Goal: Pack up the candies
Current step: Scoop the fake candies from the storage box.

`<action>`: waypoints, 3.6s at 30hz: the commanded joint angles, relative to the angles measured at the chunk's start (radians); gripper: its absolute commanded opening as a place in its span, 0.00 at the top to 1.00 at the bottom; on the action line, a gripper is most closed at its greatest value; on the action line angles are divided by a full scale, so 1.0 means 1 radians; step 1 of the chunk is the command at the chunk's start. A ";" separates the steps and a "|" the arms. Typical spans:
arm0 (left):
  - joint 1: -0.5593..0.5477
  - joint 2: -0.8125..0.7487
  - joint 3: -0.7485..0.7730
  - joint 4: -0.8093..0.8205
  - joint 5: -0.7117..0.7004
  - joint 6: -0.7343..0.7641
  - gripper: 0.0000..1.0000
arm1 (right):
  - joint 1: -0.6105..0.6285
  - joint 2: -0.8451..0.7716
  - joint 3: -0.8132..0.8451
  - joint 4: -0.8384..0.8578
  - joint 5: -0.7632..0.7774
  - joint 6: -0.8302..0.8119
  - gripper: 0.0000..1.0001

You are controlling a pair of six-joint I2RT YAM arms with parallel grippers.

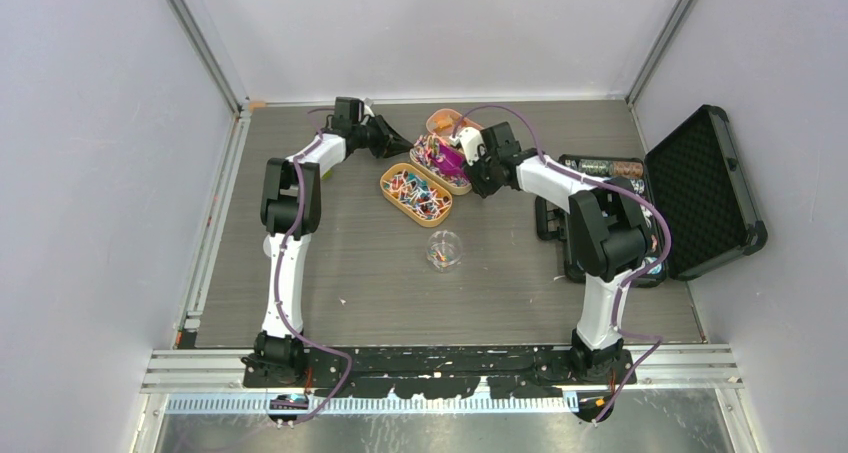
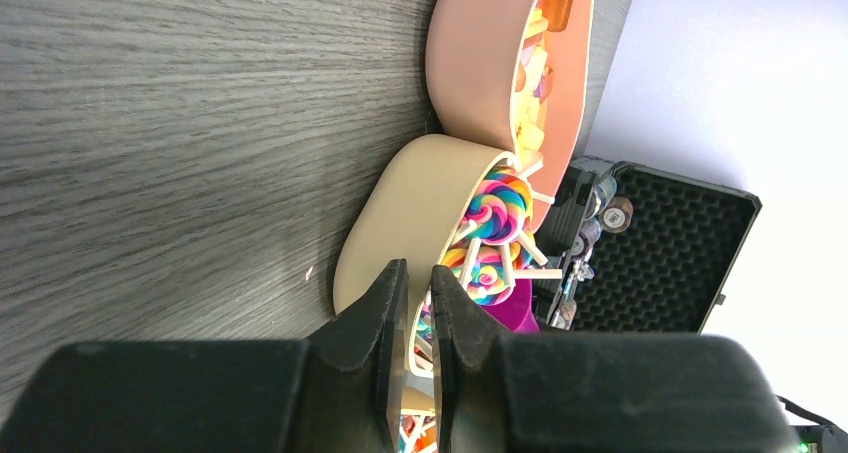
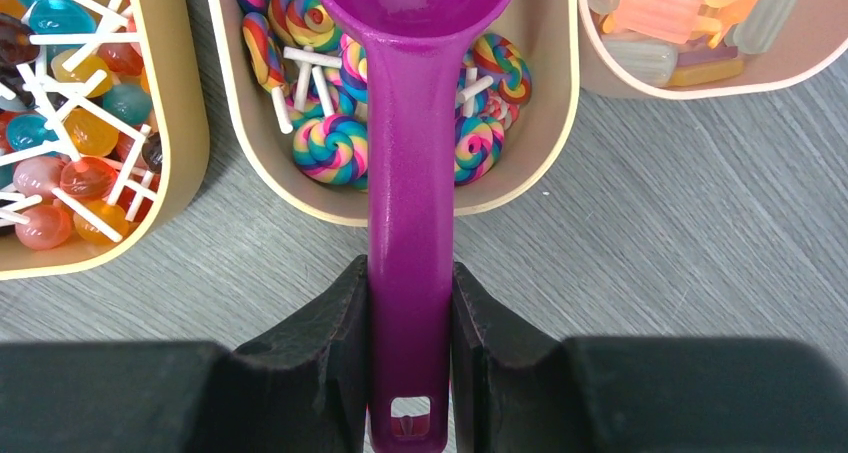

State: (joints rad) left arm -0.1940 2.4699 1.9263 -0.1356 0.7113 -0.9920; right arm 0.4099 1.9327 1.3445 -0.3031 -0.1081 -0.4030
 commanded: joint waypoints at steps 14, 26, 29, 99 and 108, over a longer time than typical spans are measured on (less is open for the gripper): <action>-0.048 -0.020 0.035 -0.077 0.067 0.004 0.84 | -0.013 -0.058 -0.094 0.144 -0.057 -0.037 1.00; -0.033 -0.018 0.071 -0.081 0.070 -0.003 0.83 | -0.016 -0.070 -0.132 0.202 -0.042 -0.051 1.00; -0.026 -0.020 0.086 -0.086 0.072 -0.003 0.82 | -0.019 -0.065 -0.141 0.230 -0.044 -0.042 1.00; -0.011 -0.128 0.083 -0.221 0.039 0.097 0.79 | -0.052 -0.262 -0.365 0.423 -0.070 -0.017 1.00; -0.010 -0.174 0.079 -0.273 0.010 0.131 0.73 | -0.051 -0.307 -0.389 0.438 -0.068 -0.012 1.00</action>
State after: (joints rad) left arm -0.2050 2.3875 1.9972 -0.3767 0.7361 -0.8986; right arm 0.3641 1.7050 0.9646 0.0494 -0.1596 -0.4332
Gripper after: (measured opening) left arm 0.251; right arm 0.338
